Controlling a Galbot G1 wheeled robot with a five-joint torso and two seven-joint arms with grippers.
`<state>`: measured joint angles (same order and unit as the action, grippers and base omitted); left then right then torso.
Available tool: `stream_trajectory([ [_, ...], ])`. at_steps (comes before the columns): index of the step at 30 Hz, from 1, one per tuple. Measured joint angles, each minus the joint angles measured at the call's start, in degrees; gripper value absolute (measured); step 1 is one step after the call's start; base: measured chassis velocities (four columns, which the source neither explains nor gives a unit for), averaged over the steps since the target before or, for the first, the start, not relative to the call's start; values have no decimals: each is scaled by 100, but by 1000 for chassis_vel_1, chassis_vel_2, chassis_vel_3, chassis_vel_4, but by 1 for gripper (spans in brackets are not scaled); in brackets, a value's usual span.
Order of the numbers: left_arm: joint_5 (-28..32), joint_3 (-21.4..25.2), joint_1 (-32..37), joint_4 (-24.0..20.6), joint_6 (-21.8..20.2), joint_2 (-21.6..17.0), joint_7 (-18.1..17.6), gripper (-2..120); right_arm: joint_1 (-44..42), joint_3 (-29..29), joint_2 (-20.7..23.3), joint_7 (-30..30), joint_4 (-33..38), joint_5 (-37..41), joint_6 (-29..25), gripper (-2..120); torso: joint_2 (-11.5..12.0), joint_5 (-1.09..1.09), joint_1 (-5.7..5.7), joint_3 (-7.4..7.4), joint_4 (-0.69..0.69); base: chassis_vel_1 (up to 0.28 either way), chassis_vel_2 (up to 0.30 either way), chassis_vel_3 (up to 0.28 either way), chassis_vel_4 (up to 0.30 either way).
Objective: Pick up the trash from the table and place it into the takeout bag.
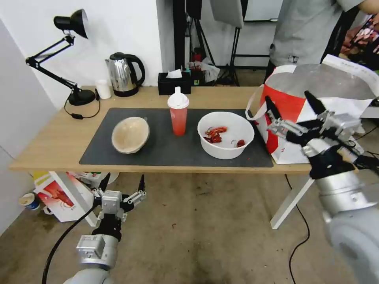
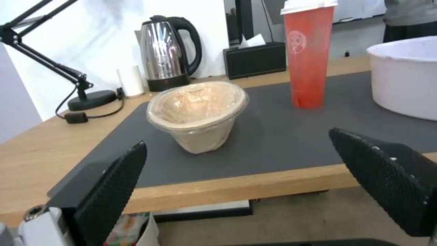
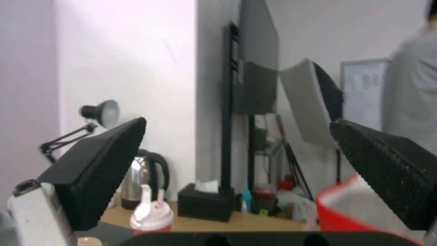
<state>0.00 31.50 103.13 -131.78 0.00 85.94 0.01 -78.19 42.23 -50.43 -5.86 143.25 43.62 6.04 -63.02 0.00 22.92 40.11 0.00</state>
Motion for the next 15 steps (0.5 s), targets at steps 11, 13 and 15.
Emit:
stream_trajectory([
  [11, 0, 2, 0, 0, 0, -2, -1, 100, 647, 109, 1646, 1088, -520, 1685, 532, 100, 0, -1, 0, -1, -2, 0, 0, 0, 0],
  [13, 0, 1, 1, 0, 0, 0, -1, 100, 1056, -346, 1991, 1107, -618, 1821, 633, 100, 0, 0, 0, 0, 0, 0, 0, 0, 0],
  [15, 0, 0, 0, 0, 0, 0, -1, 100, 1369, -661, 2163, 1106, -687, 1875, 679, 100, 0, 0, 0, 0, 1, 0, 0, 0, 0],
])
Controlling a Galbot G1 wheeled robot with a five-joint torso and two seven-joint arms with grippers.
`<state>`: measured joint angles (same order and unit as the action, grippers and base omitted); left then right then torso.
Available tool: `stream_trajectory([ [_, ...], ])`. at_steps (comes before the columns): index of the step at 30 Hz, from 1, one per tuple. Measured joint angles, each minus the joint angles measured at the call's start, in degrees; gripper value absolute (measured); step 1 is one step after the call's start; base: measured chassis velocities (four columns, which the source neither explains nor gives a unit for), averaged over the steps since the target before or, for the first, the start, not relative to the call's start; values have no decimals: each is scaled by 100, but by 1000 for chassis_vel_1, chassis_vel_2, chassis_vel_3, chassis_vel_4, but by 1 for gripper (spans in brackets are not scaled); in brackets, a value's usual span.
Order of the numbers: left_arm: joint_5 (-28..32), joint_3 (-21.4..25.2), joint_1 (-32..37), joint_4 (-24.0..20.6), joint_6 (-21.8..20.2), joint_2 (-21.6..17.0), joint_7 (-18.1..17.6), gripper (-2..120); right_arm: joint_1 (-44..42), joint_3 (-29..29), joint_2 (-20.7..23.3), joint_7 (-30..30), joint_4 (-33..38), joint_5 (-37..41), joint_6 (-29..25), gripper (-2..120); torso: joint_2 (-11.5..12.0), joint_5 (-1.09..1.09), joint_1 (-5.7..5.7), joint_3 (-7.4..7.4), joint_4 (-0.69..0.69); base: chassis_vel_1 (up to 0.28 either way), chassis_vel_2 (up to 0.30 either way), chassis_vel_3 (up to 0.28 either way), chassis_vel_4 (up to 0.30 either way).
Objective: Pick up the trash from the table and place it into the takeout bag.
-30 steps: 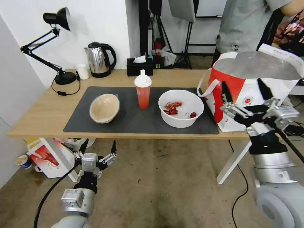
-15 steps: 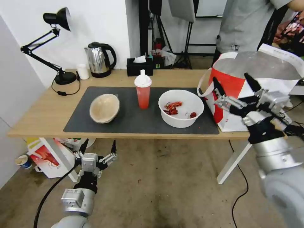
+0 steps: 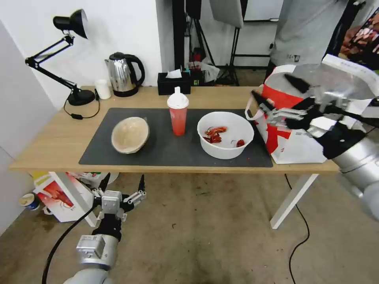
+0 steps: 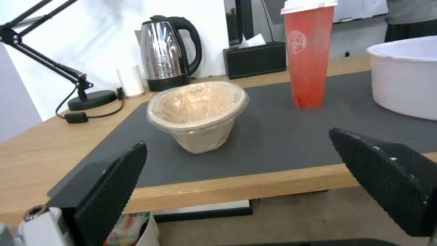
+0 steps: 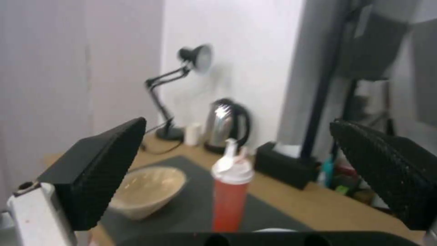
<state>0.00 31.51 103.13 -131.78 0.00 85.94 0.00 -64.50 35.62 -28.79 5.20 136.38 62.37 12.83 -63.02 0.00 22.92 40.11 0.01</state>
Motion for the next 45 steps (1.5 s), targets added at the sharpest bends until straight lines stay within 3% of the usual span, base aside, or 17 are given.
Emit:
stream_trajectory([
  [2, 0, 0, 0, 0, 0, 0, 0, 100, 356, -329, 151, -6, -78, 44, 35, 100, 0, 0, 0, 0, 0, 0, 0, 0, 0],
  [4, 0, 0, 0, 0, 0, 0, 0, 100, 1171, -1234, 406, -11, -244, 134, 99, 100, 0, -1, 0, 0, 0, 0, 0, 0, 0],
  [5, 0, 0, 0, 0, 0, 0, 0, 100, 1171, -1234, 406, -11, -244, 134, 99, 100, 0, -1, 0, 0, 0, 0, 0, 0, 0],
  [8, 0, 0, 0, 0, 0, 0, 0, 100, 2118, -2397, 620, 76, -493, 264, 146, 100, 0, 1, 0, 0, -1, 0, 0, 0, 0],
  [9, 0, 0, 0, 0, 0, 0, 0, 100, 2118, -2397, 620, 76, -493, 264, 146, 100, 0, 1, 0, 0, -1, 0, 0, 0, 0],
  [11, 0, 0, 0, 0, 0, 0, 0, 100, 2808, -3151, 751, 171, -610, 354, 144, 100, 0, 1, 0, 0, -2, 0, 0, 0, 0],
  [12, 0, 0, 0, 0, 0, 0, 0, 100, 2808, -3151, 751, 171, -610, 354, 144, 100, 0, 1, 0, 0, -2, 0, 0, 0, 0],
  [15, 0, 0, 0, 0, 0, 0, 0, 100, 3931, -4336, 962, 268, -710, 530, 154, 100, 0, 0, 0, 0, -1, 0, 0, 0, 0],
  [16, 0, 0, 0, 0, 0, 0, 0, 100, 3931, -4336, 962, 268, -710, 530, 154, 100, 0, 0, 0, 0, -1, 0, 0, 0, 0],
  [19, 0, 1, 1, 0, 0, 0, 0, 100, 5038, -5414, 1118, 349, -821, 781, 179, 100, 0, 1, 0, 0, 0, 0, 0, 0, 0],
  [22, 0, 0, 0, 0, 0, 0, 0, 100, 5535, -5861, 1155, 359, -869, 932, 194, 100, 0, -1, 0, 0, -2, 0, 0, 0, 0],
  [23, 0, 1, 0, 0, 0, -1, 0, 100, 6043, -6329, 1172, 369, -929, 1098, 205, 100, 0, 0, 0, 0, -2, 0, 0, 0, 0],
  [33, 0, 0, 0, 0, 0, 0, 0, 100, 6854, -6833, 1182, 692, -1260, 1458, 360, 100, 0, 0, 0, 0, 0, 0, 0, 0, 0],
  [38, 0, 1, 0, 0, 0, 0, 0, 100, 7019, -6708, 1276, 1091, -1503, 1622, 955, 100, 0, 0, 0, 0, -1, 0, 0, 0, 0],
  [42, 0, 0, 0, 0, 0, 0, 0, 100, 7130, -6312, 1388, 2343, -2086, 1207, 1929, 100, 0, 1, 0, 0, -1, 0, 0, 0, 0],
  [45, 0, 0, 0, 0, 0, 0, 0, 100, 7198, -6282, 1448, 2806, -2256, 916, 2133, 100, 0, 1, 0, 0, -2, 0, 0, 0, 0],
])
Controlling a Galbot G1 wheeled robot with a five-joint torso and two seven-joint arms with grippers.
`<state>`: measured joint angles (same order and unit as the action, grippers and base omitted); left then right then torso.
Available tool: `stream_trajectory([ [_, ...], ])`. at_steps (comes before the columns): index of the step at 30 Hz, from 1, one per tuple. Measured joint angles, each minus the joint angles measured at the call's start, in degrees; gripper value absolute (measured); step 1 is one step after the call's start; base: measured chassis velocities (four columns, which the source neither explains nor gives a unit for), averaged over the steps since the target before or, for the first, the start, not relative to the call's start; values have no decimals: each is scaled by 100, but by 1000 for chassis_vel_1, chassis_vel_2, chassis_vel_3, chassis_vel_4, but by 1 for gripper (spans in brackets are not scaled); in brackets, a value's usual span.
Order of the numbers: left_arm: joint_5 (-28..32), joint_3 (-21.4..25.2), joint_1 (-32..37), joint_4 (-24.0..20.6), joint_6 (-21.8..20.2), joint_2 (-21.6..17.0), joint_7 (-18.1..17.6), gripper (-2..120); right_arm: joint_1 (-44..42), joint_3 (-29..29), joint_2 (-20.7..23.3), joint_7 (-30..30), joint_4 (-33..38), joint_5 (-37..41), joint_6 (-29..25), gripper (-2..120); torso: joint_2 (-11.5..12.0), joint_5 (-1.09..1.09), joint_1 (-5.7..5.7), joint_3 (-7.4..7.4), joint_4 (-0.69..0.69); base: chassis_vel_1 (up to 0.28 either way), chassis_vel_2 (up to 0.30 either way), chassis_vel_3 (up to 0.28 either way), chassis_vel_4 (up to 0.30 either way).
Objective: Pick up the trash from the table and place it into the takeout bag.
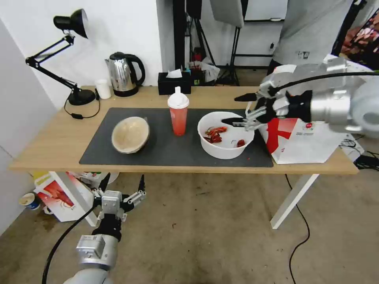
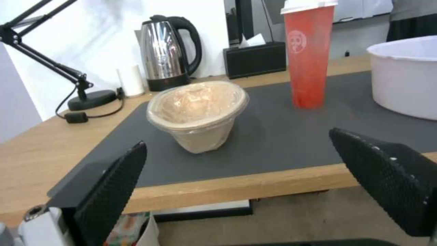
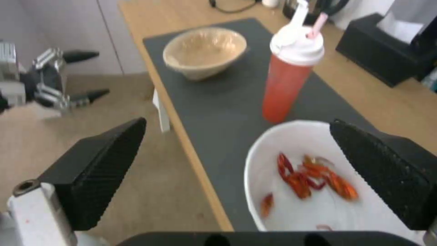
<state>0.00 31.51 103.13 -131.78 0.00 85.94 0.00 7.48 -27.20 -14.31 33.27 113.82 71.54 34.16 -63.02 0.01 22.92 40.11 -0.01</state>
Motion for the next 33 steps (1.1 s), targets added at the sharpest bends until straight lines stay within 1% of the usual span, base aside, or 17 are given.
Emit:
stream_trajectory([
  [1, 0, 0, 0, 0, 0, 0, 0, 100, 0, 0, 0, 0, 0, 0, 0, 100, 0, 0, 0, 0, 0, 0, 0, 0, 0],
  [4, 0, 0, 0, 0, 0, 0, 0, 100, 126, -71, -64, 345, -189, -367, 124, 100, 0, -1, 0, 0, 0, 0, 0, 0, 0],
  [5, 0, 0, 0, 0, 0, 0, 0, 100, 126, -71, -64, 345, -189, -367, 124, 100, 0, -1, 0, 0, 0, 0, 0, 0, 0],
  [7, 0, 0, 0, 0, 0, 0, 0, 100, 436, -389, -166, 548, -322, -588, 185, 100, 0, 1, 0, 0, 2, 0, 0, 0, 0],
  [8, 0, 0, 0, 0, 0, 0, 0, 100, 436, -389, -166, 548, -322, -588, 185, 100, 0, 1, 0, 0, 2, 0, 0, 0, 0],
  [13, 0, 0, 0, 0, 0, 0, 0, 100, 1240, -1276, -504, 822, -535, -849, 264, 100, -1, -2, 0, 0, 2, 0, 0, 0, 0],
  [14, 0, 0, 0, 0, 0, 0, 0, 100, 1240, -1276, -504, 822, -535, -849, 264, 100, -1, -2, 0, 0, 2, 0, 0, 0, 0],
  [16, 0, 0, 0, 0, 0, 0, 0, 100, 1430, -1518, -705, 863, -613, -957, 271, 100, -1, -1, 0, 0, 2, 0, 0, 0, 0],
  [17, 0, 0, 0, 0, 0, 0, 0, 100, 1430, -1518, -705, 863, -613, -957, 271, 100, -1, -1, 0, 0, 2, 0, 0, 0, 0],
  [19, 0, 0, 0, 0, 0, 0, 0, 100, 1551, -1689, -876, 912, -696, -1037, 275, 100, -1, -1, 0, 0, 2, 0, 0, 0, 0],
  [22, 0, 1, 0, 0, 0, 0, 0, 100, 1638, -1844, -991, 994, -756, -1104, 280, 100, -1, -2, 0, 0, 1, 0, 0, 0, 0],
  [25, 0, 0, 0, 0, 0, 0, 0, 100, 1673, -1899, -1071, 1029, -801, -1131, 283, 100, -1, 0, 0, 0, 1, 0, 0, 0, 0],
  [28, 0, 0, 0, 0, 0, 0, 0, 100, 1871, -2176, -1217, 1238, -926, -1182, 295, 100, -1, -1, 0, 0, 1, 0, 0, 0, 0],
  [33, 0, 0, 0, 0, 0, 0, 0, 100, 2025, -2416, -1324, 1446, -1024, -1252, 304, 100, -1, -1, 0, -1, 1, 0, 0, 0, 0],
])
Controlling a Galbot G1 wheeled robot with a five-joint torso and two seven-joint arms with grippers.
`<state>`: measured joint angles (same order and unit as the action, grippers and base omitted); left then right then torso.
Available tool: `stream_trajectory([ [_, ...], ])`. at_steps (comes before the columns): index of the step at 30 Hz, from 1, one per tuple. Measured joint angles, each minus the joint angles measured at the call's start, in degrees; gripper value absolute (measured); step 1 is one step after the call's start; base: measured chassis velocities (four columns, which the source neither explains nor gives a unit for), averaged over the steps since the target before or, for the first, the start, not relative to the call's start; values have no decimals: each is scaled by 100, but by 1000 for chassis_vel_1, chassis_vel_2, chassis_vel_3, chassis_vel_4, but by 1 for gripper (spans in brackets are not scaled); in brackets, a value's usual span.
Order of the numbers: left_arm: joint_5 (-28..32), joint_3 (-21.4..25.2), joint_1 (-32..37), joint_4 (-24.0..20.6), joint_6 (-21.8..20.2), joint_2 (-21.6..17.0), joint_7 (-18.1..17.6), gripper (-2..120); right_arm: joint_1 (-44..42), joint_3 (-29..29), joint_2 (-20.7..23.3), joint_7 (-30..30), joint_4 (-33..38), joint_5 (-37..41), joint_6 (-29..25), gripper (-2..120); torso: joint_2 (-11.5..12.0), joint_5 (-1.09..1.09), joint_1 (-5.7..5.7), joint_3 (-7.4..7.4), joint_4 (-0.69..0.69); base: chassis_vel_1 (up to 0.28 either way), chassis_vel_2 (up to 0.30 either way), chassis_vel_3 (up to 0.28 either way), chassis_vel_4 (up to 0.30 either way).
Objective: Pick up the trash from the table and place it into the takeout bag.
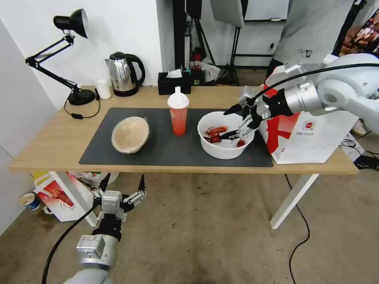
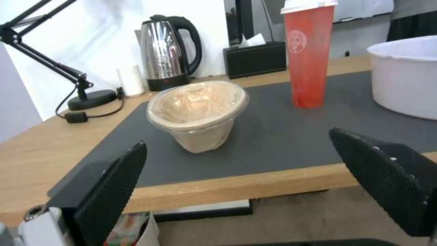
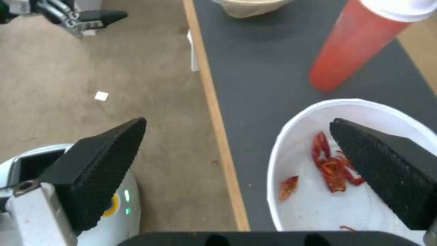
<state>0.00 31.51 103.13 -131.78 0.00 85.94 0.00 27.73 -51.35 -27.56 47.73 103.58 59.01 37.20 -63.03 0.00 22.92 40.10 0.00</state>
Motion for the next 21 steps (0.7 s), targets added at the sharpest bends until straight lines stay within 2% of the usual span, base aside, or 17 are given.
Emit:
stream_trajectory([
  [11, 0, 0, 0, 0, 0, 0, 0, 100, 132, -329, -141, 561, -321, -469, 8, 100, 0, 0, 0, 0, 0, 0, 0, 0, 0],
  [21, 0, 0, 0, 0, 0, 0, 0, 100, 79, -407, -222, 755, -532, -703, -4, 100, 0, 0, 0, 0, 0, 0, 0, 0, 0],
])
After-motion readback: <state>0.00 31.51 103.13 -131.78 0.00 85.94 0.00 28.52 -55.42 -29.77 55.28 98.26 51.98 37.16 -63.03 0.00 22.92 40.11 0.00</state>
